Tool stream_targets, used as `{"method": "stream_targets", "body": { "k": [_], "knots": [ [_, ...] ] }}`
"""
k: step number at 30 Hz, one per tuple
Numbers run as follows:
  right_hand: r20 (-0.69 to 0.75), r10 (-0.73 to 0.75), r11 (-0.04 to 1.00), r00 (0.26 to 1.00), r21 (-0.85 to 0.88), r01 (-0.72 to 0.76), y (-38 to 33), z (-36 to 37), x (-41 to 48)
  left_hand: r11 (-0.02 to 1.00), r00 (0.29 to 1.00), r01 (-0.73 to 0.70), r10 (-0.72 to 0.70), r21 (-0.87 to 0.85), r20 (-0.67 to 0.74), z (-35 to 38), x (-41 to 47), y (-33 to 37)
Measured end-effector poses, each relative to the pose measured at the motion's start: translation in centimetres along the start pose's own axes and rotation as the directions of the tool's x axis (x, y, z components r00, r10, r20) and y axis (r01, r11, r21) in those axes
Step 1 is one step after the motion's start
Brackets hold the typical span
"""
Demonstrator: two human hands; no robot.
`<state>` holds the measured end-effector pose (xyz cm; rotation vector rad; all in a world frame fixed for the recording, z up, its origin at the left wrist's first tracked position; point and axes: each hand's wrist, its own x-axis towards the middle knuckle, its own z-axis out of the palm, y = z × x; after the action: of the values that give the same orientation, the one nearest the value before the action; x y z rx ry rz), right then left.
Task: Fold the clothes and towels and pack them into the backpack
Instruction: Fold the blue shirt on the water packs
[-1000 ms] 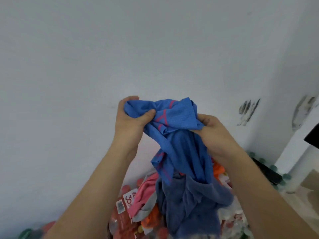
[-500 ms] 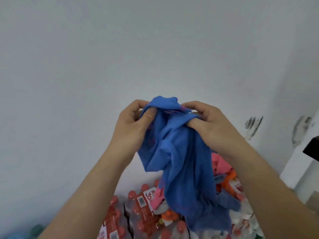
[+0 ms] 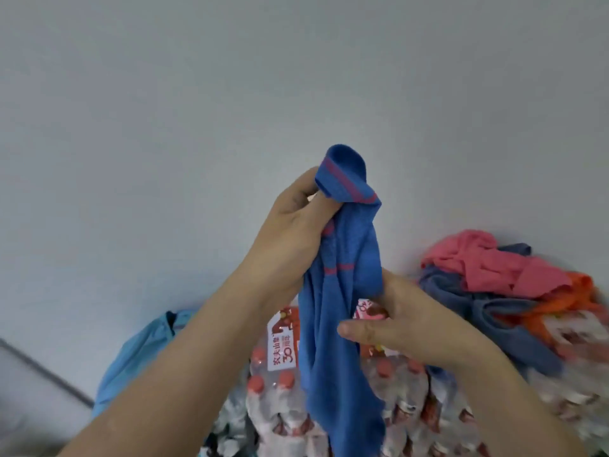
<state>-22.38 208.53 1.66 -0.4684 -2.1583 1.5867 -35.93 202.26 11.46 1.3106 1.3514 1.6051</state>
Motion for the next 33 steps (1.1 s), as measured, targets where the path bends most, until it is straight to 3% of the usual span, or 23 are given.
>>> {"method": "stream_targets", "body": {
  "k": [5,8,11,13,17,19,22,24,26,28,29,30,31,33],
  "knots": [
    [-0.107,0.025,0.993,0.994,0.121,-0.012,2.0,3.8,0.6,0.999,0.959,-0.053,0.050,0.000,-0.280,-4.6,-2.7,0.2],
    [-0.102,-0.020,0.987,0.995,0.159,0.036,0.1,4.2,1.3,0.999,0.902,0.009,-0.030,-0.051,-0.431,-8.1,-4.1,0.1],
    [0.051,0.017,0.986,0.999,0.164,-0.025,-1.6,6.9,3.2,0.976,0.916,0.099,-0.165,-0.192,-0.366,-9.9,-5.2,-0.4],
    [0.118,0.039,0.978,0.992,0.199,-0.062,-2.1,9.8,4.6,0.974,0.934,0.096,-0.160,-0.207,-0.320,-11.0,-5.7,-0.9],
    [-0.179,0.071,0.944,0.981,0.331,-0.008,-2.1,13.4,6.9,0.966,0.965,0.026,-0.091,-0.258,-0.244,-14.6,-6.0,-1.2],
    [-0.261,0.073,0.936,0.963,0.352,0.025,-2.5,13.9,8.0,0.966,0.967,-0.003,-0.063,-0.260,-0.245,-17.6,-6.1,-2.0],
    [-0.325,-0.021,0.970,0.945,0.221,0.097,-3.8,14.0,9.6,0.987,0.993,0.006,-0.025,-0.158,-0.115,-22.8,-6.4,-3.9],
    [-0.322,-0.085,0.992,0.943,0.065,0.111,-4.8,14.3,10.7,0.986,0.986,0.132,-0.142,-0.106,-0.088,-26.1,-6.8,-5.8],
    [-0.301,-0.111,0.993,0.947,-0.075,0.092,-5.7,15.0,11.4,0.979,0.951,0.197,-0.206,-0.059,-0.231,-28.9,-7.2,-7.4],
    [-0.257,-0.112,0.978,0.960,-0.202,0.060,-6.6,15.6,11.6,0.997,0.907,0.078,-0.061,0.024,-0.416,-30.8,-7.2,-8.0],
    [-0.220,-0.106,0.966,0.970,-0.254,0.048,-7.0,15.9,11.7,0.999,0.918,0.013,0.005,0.043,-0.397,-30.9,-7.2,-7.7],
    [-0.179,-0.101,0.953,0.979,-0.300,0.043,-7.4,16.2,11.7,0.998,0.962,-0.031,0.047,0.061,-0.269,-30.3,-7.0,-7.2],
    [-0.141,-0.099,0.938,0.985,-0.344,0.045,-7.7,16.5,11.8,0.994,0.999,-0.020,0.024,0.104,-0.038,-29.2,-6.8,-6.7],
    [-0.093,-0.091,0.910,0.991,-0.413,0.045,-8.3,17.1,12.1,0.964,0.923,0.041,-0.137,0.262,0.359,-26.7,-6.1,-6.9]
  ]
}}
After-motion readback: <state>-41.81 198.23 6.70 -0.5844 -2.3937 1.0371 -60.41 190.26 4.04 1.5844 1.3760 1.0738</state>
